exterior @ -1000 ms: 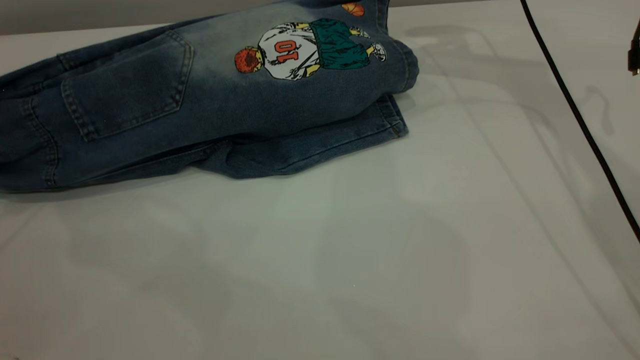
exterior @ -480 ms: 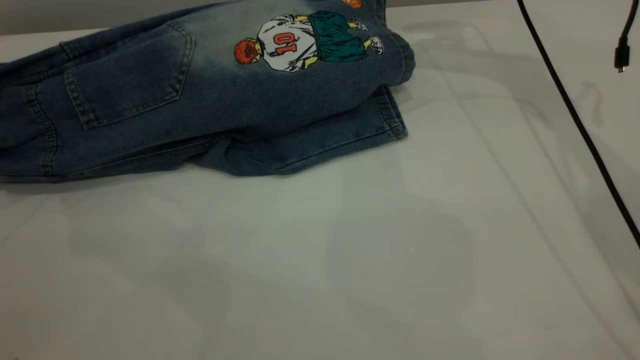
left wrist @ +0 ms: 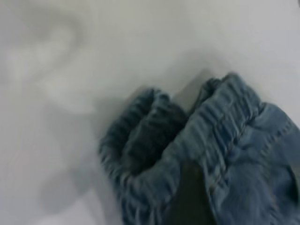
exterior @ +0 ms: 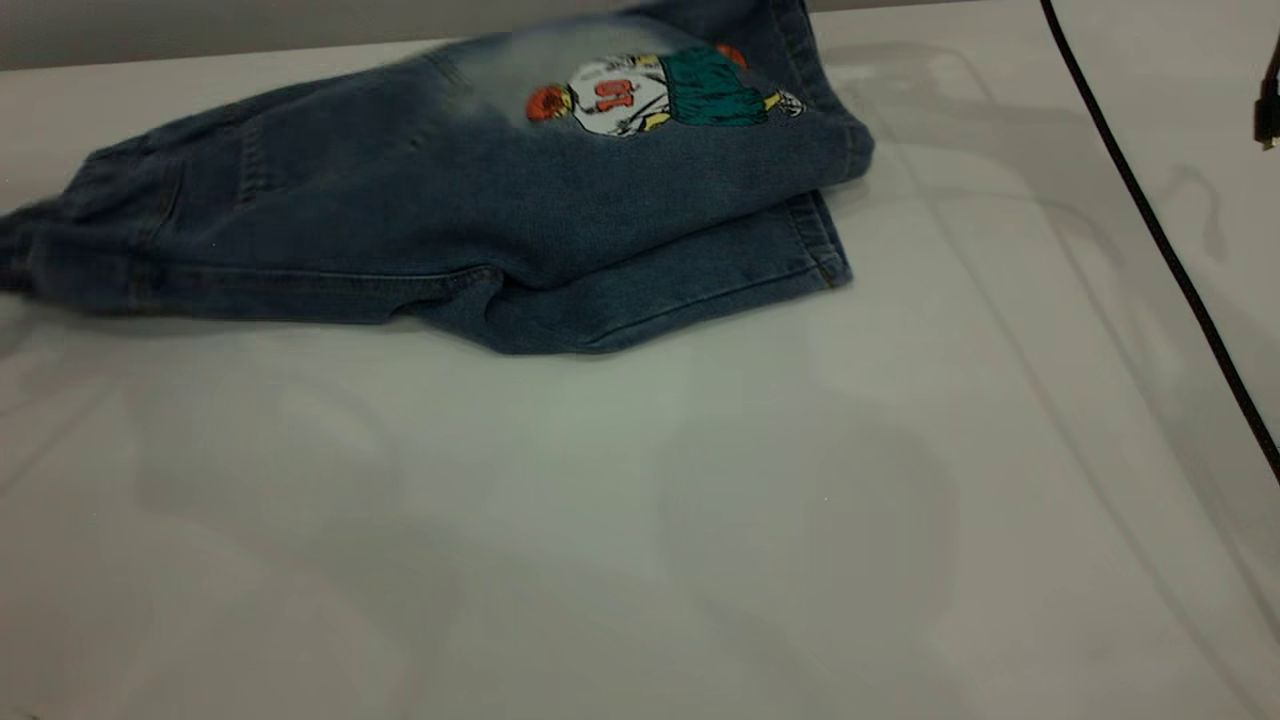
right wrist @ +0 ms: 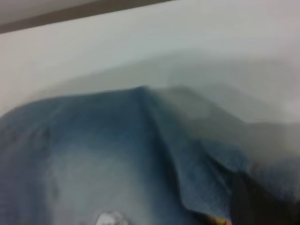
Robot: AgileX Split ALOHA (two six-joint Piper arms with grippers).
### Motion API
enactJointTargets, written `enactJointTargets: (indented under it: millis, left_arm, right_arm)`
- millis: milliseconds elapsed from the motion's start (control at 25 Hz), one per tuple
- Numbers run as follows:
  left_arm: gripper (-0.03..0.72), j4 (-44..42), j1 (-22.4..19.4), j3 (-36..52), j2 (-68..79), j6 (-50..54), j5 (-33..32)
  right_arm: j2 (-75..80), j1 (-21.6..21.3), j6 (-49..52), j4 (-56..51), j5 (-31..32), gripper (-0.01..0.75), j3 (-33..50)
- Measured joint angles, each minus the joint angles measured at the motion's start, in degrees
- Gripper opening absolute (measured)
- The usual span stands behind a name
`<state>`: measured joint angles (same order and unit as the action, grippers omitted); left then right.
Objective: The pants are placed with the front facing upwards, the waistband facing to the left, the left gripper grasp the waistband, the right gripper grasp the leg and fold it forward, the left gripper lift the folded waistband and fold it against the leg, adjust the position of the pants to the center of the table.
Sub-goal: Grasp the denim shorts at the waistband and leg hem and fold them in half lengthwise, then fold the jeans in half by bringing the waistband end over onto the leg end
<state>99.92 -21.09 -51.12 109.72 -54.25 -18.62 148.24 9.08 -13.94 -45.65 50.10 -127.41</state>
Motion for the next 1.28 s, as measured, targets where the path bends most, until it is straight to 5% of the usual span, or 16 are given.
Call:
enactJointTargets:
  millis: [400,680,880,1080,1280]
  left_arm:
    - [0.482,0.00,0.05,0.00,0.00,-1.37,-3.20]
    - [0.472,-5.26,-0.17,0.00,0.00,-0.04,-5.83]
    - [0.472,-18.13,-3.89,0.00,0.00,8.10,-11.39]
    - [0.472,-30.16,-10.44,0.00,0.00,14.87,-21.03]
    - [0.472,-35.75,-16.11,0.00,0.00,15.86,-23.98]
  right_arm:
    - [0.00,0.05,-4.88,-0.39,6.03,0.061,0.00]
    - [-0.29,0.05,-9.27,-0.39,11.61,0.340,-1.26]
    - [-0.29,0.05,-9.39,-3.52,15.50,0.496,-5.93]
    - [-0.42,0.10,-10.62,-8.26,15.83,0.517,-9.73]
    - [-0.30,0.10,-10.62,-8.37,18.35,0.519,-9.56]
